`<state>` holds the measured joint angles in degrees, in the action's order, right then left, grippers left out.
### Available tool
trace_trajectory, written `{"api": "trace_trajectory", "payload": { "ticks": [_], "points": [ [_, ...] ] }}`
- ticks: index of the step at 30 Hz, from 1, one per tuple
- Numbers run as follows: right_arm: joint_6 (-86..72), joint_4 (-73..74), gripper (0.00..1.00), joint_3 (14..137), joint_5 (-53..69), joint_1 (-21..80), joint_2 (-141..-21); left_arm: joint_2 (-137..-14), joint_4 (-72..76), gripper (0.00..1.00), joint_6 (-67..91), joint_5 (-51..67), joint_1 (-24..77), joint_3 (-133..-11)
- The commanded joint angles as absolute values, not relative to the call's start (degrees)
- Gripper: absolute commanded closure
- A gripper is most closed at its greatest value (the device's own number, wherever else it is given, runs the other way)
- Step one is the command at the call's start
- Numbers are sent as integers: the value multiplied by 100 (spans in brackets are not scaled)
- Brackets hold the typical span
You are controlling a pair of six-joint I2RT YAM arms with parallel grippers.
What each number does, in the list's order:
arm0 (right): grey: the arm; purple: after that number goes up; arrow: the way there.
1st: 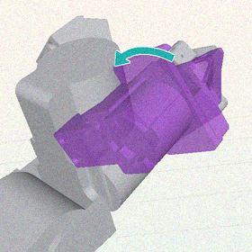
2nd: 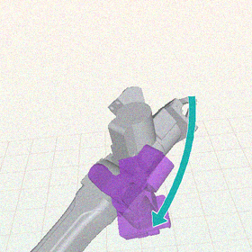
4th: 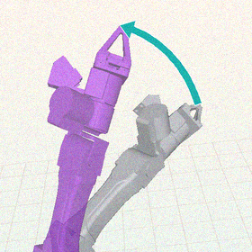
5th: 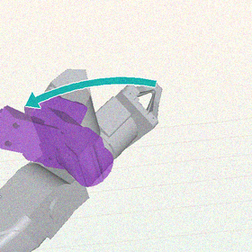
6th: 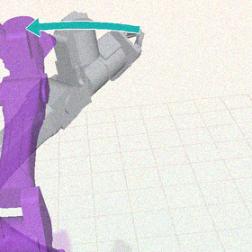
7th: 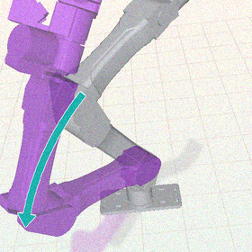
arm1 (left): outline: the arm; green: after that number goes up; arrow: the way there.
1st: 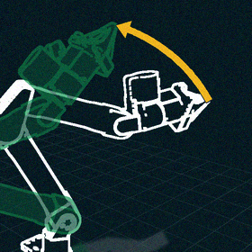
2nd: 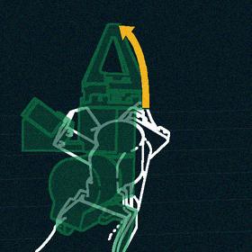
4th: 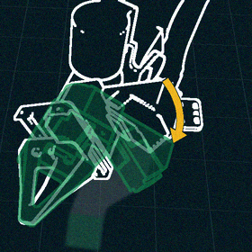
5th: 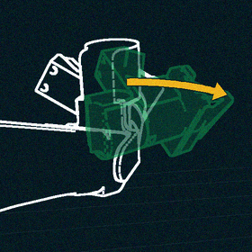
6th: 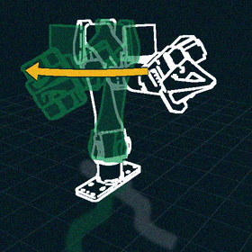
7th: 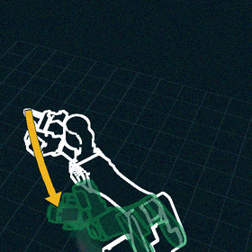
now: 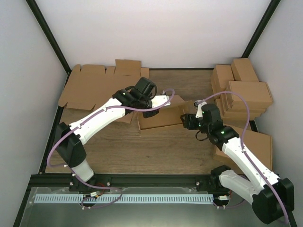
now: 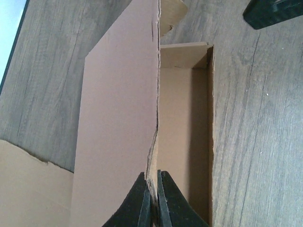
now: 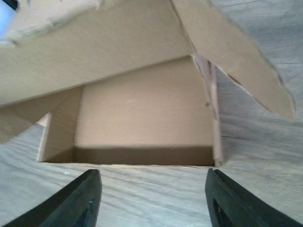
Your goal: Fold the paper box
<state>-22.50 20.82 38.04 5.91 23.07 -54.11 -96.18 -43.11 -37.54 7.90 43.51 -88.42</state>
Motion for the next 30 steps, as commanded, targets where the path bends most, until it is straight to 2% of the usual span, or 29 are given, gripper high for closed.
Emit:
{"api": "trace_trajectory", "payload": {
  "ticks": [1, 9, 11, 13, 15, 18, 22, 30],
  "points": [
    [-2531, 2899, 27, 4257, 1381, 2356, -5041, -9582, -4292, 96, -3793, 993, 4444, -8792],
    [-2698, 3620, 18, 4733, 1087, 2360, -4269, -9803, -4358, 96, -3669, 889, 4719, -8745],
    [-2784, 3744, 9, 4845, 744, 2356, -4169, -9849, -4368, 96, -3643, 859, 4750, -8753],
    [-2783, 3776, 8, 4931, 408, 2355, -4130, -9876, -4377, 96, -3584, 851, 4780, -8771],
    [-2813, 3844, 1, 5070, 253, 2349, -4219, -9879, -4411, 96, -3535, 915, 4797, -8765],
    [-2716, 4008, 0, 5420, 279, 2231, -4576, -9875, -4510, 96, -3470, 1136, 4808, -8714],
    [-2542, 3750, 0, 5612, 886, 1680, -5072, -9870, -4413, 95, -3252, 1338, 4824, -8432],
    [-2742, 2787, 3, 5239, 1366, 1301, -6105, -9897, -4013, 86, -2820, 1636, 4856, -7920]
  ]
}}
